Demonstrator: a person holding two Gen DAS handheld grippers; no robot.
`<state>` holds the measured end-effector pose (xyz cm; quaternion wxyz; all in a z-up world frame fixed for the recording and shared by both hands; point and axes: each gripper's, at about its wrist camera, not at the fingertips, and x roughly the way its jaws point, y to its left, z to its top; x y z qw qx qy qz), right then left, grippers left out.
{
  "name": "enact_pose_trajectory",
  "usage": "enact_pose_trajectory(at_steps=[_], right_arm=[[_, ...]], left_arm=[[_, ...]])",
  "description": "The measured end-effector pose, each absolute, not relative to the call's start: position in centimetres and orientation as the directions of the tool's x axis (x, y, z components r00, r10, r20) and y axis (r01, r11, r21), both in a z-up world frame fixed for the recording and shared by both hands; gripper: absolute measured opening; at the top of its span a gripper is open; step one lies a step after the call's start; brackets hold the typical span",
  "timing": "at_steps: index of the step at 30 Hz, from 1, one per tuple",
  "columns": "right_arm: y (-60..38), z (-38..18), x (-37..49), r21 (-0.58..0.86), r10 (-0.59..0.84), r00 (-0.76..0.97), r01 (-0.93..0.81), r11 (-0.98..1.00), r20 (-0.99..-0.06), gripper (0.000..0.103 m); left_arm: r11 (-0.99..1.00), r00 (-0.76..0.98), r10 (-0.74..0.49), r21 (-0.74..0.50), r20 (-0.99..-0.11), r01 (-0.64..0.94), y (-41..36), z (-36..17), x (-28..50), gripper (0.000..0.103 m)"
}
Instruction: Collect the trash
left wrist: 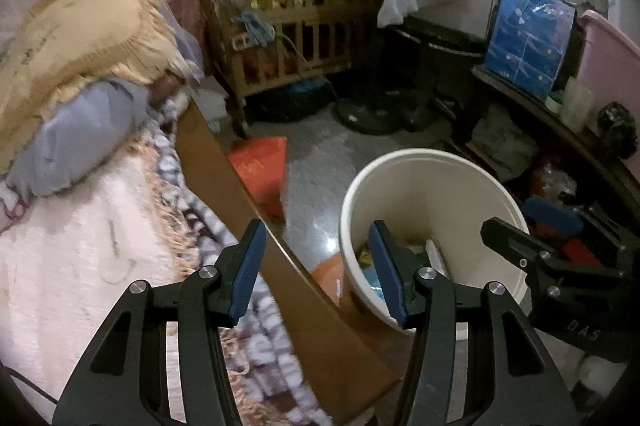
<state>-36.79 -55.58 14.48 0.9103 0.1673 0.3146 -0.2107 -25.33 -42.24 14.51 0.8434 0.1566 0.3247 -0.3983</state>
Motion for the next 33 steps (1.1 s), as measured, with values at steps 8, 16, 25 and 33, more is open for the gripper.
enact_pose_trajectory(at_steps=[8, 16, 25, 33], right_arm=[[-53.1, 17.1, -38.0, 0.133, -0.332, 0.73, 0.498, 0.857, -0.597, 0.075], [-51.0, 19.3, -38.8, 0.057, -0.399, 0.734, 0.51, 0.858, -0.55, 0.078], [-50.4, 20.7, -39.9, 0.029, -0.427, 0.738, 0.516, 0.856, -0.523, 0.082], [-50.5, 21.0, -40.2, 0.036, -0.428, 0.741, 0.518, 0.854, -0.517, 0.083]], left_arm=[[0.649, 0.484, -0.617, -0.054, -0.62, 0.758, -39.1, 16.7, -26.0, 0.052], [0.652, 0.493, -0.642, -0.081, -0.587, 0.754, -37.5, 18.0, -26.7, 0.052], [0.644, 0.5, -0.669, -0.093, -0.55, 0.759, -37.0, 19.3, -27.9, 0.052], [0.633, 0.492, -0.681, -0.099, -0.543, 0.768, -37.2, 19.5, -28.2, 0.052]])
